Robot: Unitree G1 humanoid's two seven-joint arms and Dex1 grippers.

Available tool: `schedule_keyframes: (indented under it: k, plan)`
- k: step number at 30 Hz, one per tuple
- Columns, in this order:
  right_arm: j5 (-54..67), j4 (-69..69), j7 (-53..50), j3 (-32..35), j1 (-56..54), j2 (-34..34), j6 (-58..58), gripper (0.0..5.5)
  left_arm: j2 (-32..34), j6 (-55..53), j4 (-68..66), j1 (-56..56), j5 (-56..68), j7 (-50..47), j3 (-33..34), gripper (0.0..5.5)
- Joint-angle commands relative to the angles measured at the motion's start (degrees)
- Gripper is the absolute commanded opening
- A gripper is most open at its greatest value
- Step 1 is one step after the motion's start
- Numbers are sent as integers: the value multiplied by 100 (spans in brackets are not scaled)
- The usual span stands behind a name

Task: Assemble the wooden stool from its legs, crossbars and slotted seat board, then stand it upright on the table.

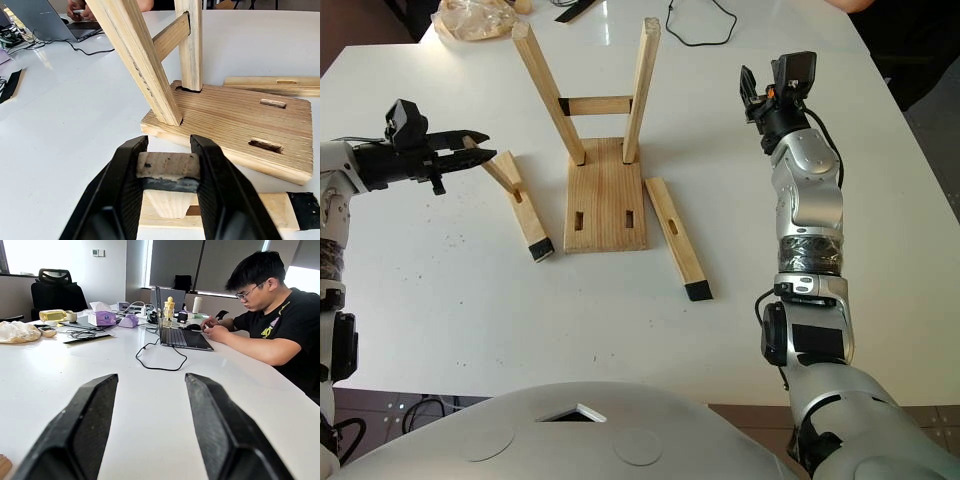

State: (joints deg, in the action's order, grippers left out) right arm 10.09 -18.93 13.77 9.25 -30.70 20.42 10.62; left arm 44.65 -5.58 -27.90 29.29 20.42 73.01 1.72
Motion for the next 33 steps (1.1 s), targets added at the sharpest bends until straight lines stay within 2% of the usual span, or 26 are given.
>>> schedule_keyframes:
  k: [1,14,22,27,33]
  plan:
    - [30,-25,7,39,35,-81,17,246,-80,-140,67,-19,-28,41,8,133]
    - [88,92,-34,114,224,-228,64,246,26,-642,894,-705,10,-62,117,133]
    - [46,58,-68,-1,242,-387,8,246,-70,-543,540,-435,-397,100,-404,133]
    - [27,-6,-97,-5,281,-485,-54,246,-289,-134,-435,89,-780,275,-861,133]
    - [57,45,-118,21,399,-550,-31,246,-338,145,-936,-235,-780,484,-996,133]
